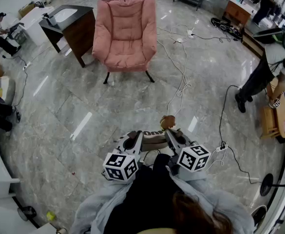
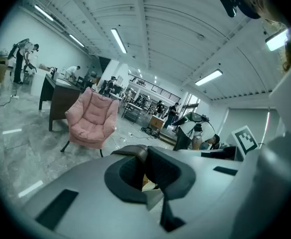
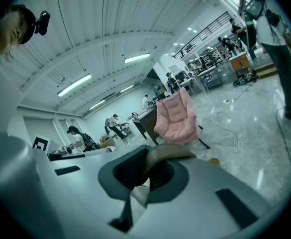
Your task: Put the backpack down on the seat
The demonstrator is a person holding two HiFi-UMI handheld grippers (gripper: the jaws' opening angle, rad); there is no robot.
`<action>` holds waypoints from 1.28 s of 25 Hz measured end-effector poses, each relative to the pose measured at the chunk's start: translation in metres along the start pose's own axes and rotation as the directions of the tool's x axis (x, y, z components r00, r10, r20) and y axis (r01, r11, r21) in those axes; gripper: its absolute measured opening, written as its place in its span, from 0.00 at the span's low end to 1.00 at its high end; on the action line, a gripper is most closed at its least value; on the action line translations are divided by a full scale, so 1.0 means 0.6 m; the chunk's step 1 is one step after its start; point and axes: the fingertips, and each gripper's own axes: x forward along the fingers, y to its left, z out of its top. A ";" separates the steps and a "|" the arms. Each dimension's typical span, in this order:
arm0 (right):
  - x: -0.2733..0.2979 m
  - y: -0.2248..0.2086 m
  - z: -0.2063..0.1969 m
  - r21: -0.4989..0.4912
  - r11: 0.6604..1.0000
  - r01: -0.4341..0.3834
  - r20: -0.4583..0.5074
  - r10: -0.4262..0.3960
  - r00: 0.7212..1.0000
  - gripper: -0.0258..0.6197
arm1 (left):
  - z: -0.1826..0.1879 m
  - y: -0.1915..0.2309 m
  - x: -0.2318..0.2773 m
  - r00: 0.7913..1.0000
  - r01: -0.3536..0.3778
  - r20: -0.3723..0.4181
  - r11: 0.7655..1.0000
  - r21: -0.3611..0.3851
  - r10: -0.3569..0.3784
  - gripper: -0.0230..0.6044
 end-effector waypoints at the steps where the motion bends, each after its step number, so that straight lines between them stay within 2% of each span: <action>1: 0.000 0.011 -0.005 -0.004 1.000 -0.007 0.003 0.007 1.000 0.05 | 0.001 0.003 -0.011 1.000 0.002 0.005 1.000 0.002 -0.002 0.07; 8: 0.008 0.092 0.005 -0.040 0.996 -0.078 0.040 0.080 0.996 0.05 | 0.041 0.026 -0.074 0.997 -0.003 0.075 1.000 0.012 0.002 0.07; 13: 0.005 0.109 0.010 -0.114 0.993 -0.040 0.062 0.047 0.997 0.05 | 0.051 0.024 -0.092 0.995 -0.004 0.100 0.999 0.046 -0.001 0.07; 23: 0.033 0.064 0.000 -0.077 0.996 -0.033 0.022 0.035 0.999 0.05 | 0.029 0.046 -0.060 0.995 -0.050 0.088 0.998 -0.029 0.052 0.07; 32: 0.109 0.002 0.071 -0.048 0.996 -0.076 0.001 0.076 0.997 0.05 | 0.062 0.080 0.040 0.991 -0.101 0.083 0.992 -0.070 0.107 0.07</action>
